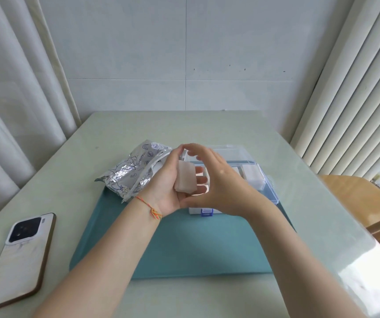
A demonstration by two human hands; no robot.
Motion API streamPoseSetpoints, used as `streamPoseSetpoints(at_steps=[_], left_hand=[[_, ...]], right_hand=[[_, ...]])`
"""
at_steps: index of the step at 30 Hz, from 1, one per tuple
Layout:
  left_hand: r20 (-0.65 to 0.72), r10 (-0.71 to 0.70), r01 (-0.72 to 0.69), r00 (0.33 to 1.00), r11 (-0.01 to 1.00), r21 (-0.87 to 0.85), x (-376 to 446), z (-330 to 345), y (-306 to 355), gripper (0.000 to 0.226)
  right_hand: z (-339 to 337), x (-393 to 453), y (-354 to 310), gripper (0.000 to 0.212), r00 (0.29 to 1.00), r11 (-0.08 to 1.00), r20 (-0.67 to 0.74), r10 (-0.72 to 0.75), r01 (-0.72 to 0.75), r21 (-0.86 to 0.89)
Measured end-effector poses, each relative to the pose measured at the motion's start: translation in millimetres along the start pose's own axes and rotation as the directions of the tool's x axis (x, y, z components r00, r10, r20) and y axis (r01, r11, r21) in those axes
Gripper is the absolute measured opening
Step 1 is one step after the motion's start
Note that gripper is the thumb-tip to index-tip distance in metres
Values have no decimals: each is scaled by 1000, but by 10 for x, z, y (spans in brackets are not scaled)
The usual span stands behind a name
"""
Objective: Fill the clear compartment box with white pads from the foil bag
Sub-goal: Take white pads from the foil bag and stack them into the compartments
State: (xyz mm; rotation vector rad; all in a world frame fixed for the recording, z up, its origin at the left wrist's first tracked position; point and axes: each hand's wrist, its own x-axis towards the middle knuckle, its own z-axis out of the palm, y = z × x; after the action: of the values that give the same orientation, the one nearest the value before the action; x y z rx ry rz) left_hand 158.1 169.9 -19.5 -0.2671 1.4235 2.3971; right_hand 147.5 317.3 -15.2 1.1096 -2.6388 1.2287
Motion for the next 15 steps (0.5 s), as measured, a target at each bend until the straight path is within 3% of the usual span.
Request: streamPoseSetpoints(at_steps=[4,10,15], left_hand=[[23,40,-41,999,999,15,-2,33,29,51],[97,78,-91,992,985,147,5,68,25,59],[96,104,-123,990,967,221,-26,73,37,60]], right_hand=[[94,33,-12,94,999,993,-24,-23,20,-119],[99,86,-51,78,996,987,-82,-19,6,-161],[114,101,-45,80,995,980,-100,-27,7,-198]])
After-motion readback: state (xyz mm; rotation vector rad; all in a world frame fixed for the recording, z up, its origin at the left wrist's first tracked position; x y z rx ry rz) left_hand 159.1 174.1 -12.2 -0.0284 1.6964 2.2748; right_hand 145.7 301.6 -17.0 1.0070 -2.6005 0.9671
